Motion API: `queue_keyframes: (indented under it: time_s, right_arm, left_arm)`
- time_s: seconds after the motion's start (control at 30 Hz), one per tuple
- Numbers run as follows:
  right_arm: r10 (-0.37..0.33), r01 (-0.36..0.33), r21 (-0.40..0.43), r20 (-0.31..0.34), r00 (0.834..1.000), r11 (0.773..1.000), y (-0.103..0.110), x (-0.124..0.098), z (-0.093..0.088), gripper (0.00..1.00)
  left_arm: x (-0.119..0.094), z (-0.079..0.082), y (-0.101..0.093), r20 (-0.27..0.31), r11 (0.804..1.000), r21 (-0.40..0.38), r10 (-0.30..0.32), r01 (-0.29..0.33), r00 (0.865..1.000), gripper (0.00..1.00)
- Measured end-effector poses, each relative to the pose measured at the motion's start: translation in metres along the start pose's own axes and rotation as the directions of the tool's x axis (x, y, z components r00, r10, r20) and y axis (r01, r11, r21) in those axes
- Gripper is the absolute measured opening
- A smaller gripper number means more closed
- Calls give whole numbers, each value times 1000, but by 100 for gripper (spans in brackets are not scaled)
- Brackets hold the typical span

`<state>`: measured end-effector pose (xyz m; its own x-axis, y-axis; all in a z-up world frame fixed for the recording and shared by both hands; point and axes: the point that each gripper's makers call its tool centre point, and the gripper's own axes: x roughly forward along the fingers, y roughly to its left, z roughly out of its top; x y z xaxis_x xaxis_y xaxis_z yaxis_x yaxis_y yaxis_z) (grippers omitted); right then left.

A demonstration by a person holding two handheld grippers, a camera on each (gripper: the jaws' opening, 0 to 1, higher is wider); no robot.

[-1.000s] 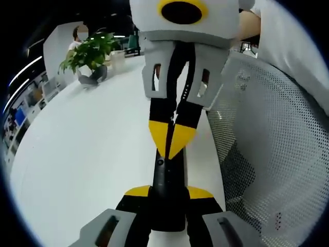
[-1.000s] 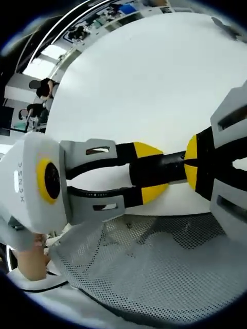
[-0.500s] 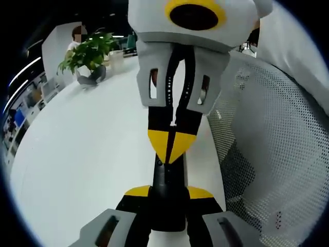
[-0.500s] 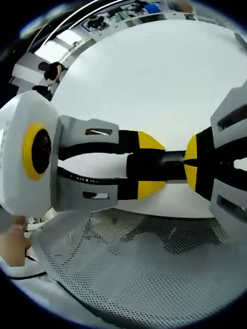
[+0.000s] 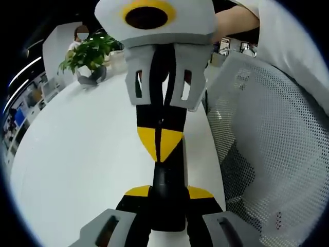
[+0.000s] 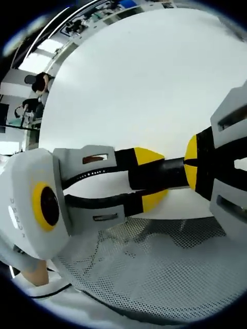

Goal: Press the specified remote control buttons in sequence, fully releasing each button before pressing the next.

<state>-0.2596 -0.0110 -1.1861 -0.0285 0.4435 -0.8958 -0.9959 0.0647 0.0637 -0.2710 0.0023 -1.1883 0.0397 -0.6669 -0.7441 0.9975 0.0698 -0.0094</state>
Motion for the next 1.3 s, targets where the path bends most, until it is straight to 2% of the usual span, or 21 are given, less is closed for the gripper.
queue_keyframes:
  time_s: [0.1, 0.2, 0.37, 0.53, 0.67, 0.73, 0.93, 1.0, 1.07, 1.1, 1.17, 1.3]
  right_arm:
    - [13, -14, -18, -33, 999, 1000, -2, 1, -1, 0]
    - [32, -31, 20, -76, 997, 999, -3, 2, 0, 0]
    - [67, -57, 93, -103, 992, 994, -4, 1, 0, 0]
    - [49, -42, 76, -97, 994, 996, -3, 1, 0, 0]
    - [54, -54, 121, -4, 999, 991, -4, -2, 0, 0]
    - [45, -46, 120, 8, 999, 992, -4, -3, 0, 0]
    - [24, -27, 44, 55, 998, 999, 11, -6, 16, 0]
    - [26, -26, 13, 31, 999, 1000, 13, -4, 15, 0]
    - [20, -21, -35, -27, 999, 999, 12, 0, 8, 0]
    - [7, -8, -55, -10, 1000, 998, 11, 0, 11, 0]
    - [6, -7, -54, -22, 1000, 999, 12, 1, 9, 0]
    - [-38, 31, -150, -46, 998, 988, 11, 3, 8, 0]
  left_arm:
    - [0, 0, 0, 1, 1000, 0, 0, 0, 1000, 24]
    - [0, 0, 0, 2, 1000, -1, -1, 1, 1000, 24]
    - [1, 0, 1, 3, 1000, 0, -3, 3, 1000, 24]
    - [1, 1, 1, 5, 1000, -1, -2, 2, 1000, 24]
    - [0, 1, 1, 18, 1000, -5, -1, 1, 1000, 24]
    - [0, 1, 1, 22, 1000, -7, 0, 0, 1000, 24]
    - [0, 1, 1, 29, 1000, -12, 2, -1, 1000, 24]
    - [0, 1, 1, 33, 1000, -13, 2, -1, 999, 24]
    - [0, 1, 1, 36, 1000, -15, 2, -2, 999, 24]
    - [0, 1, 1, 39, 1000, -17, 2, -1, 999, 24]
    - [0, 1, 1, 42, 1000, -19, 3, -2, 999, 24]
    - [0, 0, 1, 58, 1000, -28, -1, 2, 998, 24]
